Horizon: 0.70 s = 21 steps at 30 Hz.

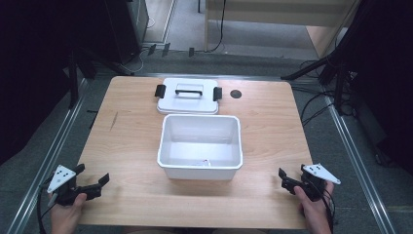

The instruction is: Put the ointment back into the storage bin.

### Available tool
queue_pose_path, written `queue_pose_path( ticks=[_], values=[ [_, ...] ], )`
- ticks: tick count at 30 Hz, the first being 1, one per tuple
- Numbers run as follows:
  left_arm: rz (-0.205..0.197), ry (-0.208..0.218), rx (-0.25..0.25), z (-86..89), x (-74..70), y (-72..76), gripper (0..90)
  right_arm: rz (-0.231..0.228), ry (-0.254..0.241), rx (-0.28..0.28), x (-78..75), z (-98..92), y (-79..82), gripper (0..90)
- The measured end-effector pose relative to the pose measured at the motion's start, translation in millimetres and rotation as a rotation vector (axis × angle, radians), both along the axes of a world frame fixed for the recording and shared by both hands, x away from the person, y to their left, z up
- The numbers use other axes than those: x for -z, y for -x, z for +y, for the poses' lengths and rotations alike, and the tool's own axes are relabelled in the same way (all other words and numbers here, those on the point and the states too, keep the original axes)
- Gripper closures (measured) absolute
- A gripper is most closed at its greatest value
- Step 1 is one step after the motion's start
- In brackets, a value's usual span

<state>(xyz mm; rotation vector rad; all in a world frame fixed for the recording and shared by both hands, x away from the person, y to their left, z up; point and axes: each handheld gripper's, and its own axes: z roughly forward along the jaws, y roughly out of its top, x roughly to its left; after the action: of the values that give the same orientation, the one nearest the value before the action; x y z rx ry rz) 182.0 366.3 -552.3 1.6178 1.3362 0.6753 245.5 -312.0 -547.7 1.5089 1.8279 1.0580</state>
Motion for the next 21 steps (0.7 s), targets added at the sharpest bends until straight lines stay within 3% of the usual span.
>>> queue_pose_path(
  ticks=[1,8,21],
  values=[
    [-0.005,0.024,-0.007,1.8,0.2,0.1,0.0,-0.001,0.000,0.000,0.0,0.0,0.0,13.2],
    [0.018,0.051,-0.009,2.9,0.7,-2.5,0.0,0.000,0.003,0.000,0.0,0.3,0.1,13.2],
    [0.047,0.022,0.012,-0.4,0.7,-5.2,0.0,-0.001,0.009,-0.004,0.1,0.3,-0.3,13.2]
  ],
)
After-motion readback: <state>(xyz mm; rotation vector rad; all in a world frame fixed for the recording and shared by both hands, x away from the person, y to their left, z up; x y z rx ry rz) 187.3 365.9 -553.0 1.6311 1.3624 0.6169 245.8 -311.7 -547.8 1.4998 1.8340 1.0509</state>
